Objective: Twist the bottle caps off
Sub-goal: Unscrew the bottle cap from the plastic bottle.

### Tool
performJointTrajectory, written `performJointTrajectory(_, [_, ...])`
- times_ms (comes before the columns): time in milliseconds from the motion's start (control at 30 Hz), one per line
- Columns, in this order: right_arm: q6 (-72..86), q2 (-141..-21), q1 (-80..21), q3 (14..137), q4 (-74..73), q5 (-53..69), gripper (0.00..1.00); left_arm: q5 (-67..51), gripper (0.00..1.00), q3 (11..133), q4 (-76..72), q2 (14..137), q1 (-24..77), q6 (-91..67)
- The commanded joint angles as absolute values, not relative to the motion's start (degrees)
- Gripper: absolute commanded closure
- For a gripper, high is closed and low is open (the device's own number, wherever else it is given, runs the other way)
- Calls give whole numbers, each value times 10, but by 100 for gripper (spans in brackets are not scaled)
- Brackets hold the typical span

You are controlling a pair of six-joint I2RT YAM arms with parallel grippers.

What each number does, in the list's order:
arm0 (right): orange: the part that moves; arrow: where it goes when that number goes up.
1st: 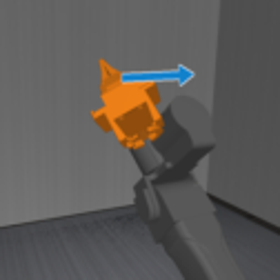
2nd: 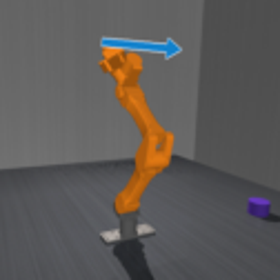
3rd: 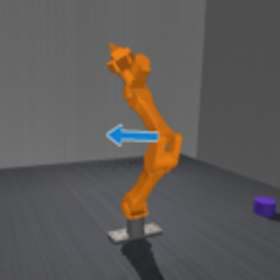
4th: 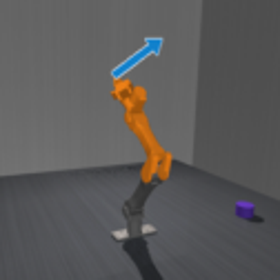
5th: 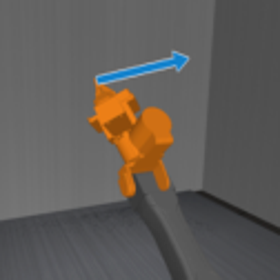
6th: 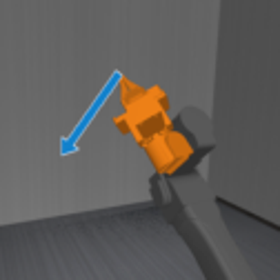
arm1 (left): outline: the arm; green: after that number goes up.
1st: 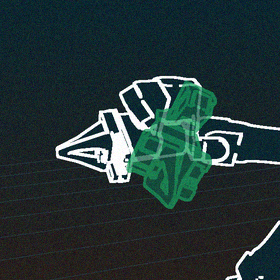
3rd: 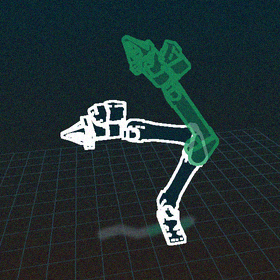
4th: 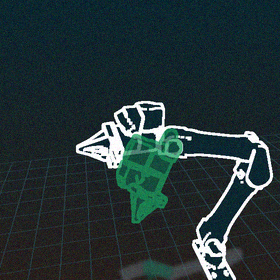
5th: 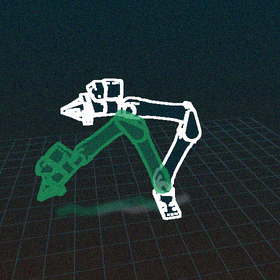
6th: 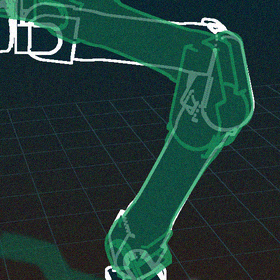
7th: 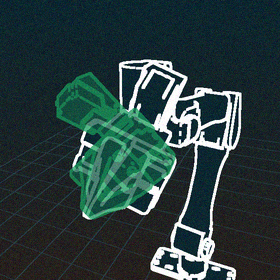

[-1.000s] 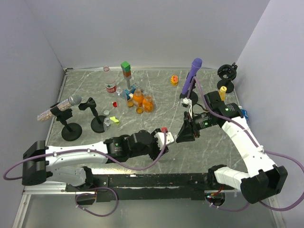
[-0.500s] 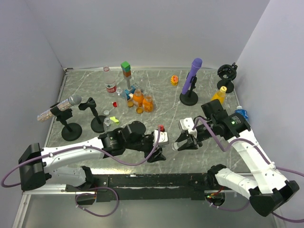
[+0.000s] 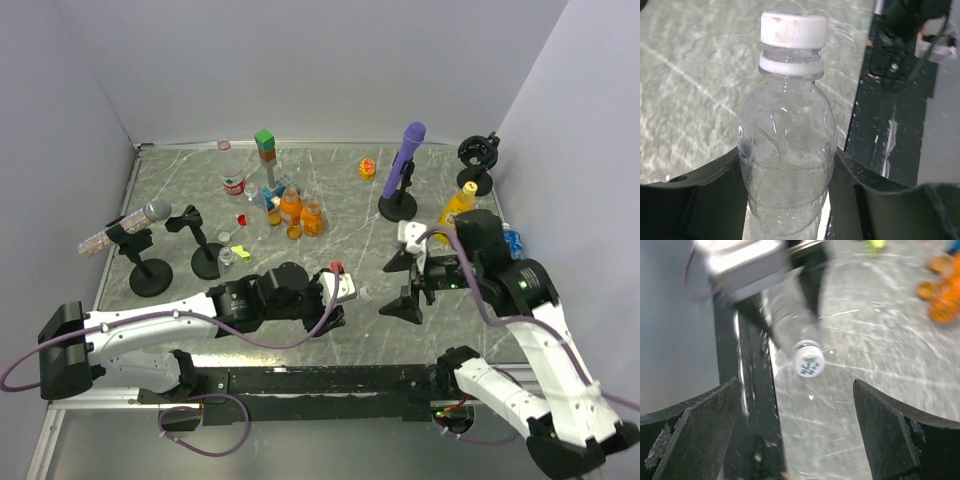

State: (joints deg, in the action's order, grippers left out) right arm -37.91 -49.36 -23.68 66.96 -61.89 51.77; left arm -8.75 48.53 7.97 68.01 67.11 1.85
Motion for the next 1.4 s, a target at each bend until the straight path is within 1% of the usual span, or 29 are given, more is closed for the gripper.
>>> performJointTrajectory(0, [-124,-461,-194,663,-536,475,1,51,74,486,40,665,721,-24])
performJointTrajectory(133, [-50,-489,-150,644,-555,549,2,161,74,512,41,702,764,-40])
performJointTrajectory(267, [-44,-527,-137,636,-570,554,13,224,74,532,24,730,790,-50])
performJointTrajectory(433, [-48,-565,-137,628,-576,571,29,258,73,545,8,751,802,-57])
performJointTrajectory(533, [-54,-577,-140,627,-584,569,31,265,73,547,4,755,803,-62])
performJointTrajectory(633, [-57,-586,-141,621,-584,569,34,264,73,545,-11,756,803,-63])
performJointTrajectory(733, [-58,-588,-143,621,-581,577,40,262,73,548,-11,761,803,-63])
performJointTrajectory(867, [-59,-594,-143,626,-579,583,45,258,73,549,-13,762,803,-62])
performJointTrajectory(967, [-61,-597,-144,626,-577,585,51,252,73,549,-13,761,802,-62])
performJointTrajectory(1067, [-69,-598,-144,631,-577,588,67,246,73,546,-13,758,803,-62])
performJointTrajectory(1200, [-93,-594,-149,638,-584,593,80,221,73,532,-23,747,803,-57])
performJointTrajectory(1300, [-148,-592,-157,643,-598,598,86,164,72,509,-38,730,800,-43])
performJointTrajectory(1367, [-233,-590,-161,650,-629,619,89,110,72,496,-41,717,791,-39])
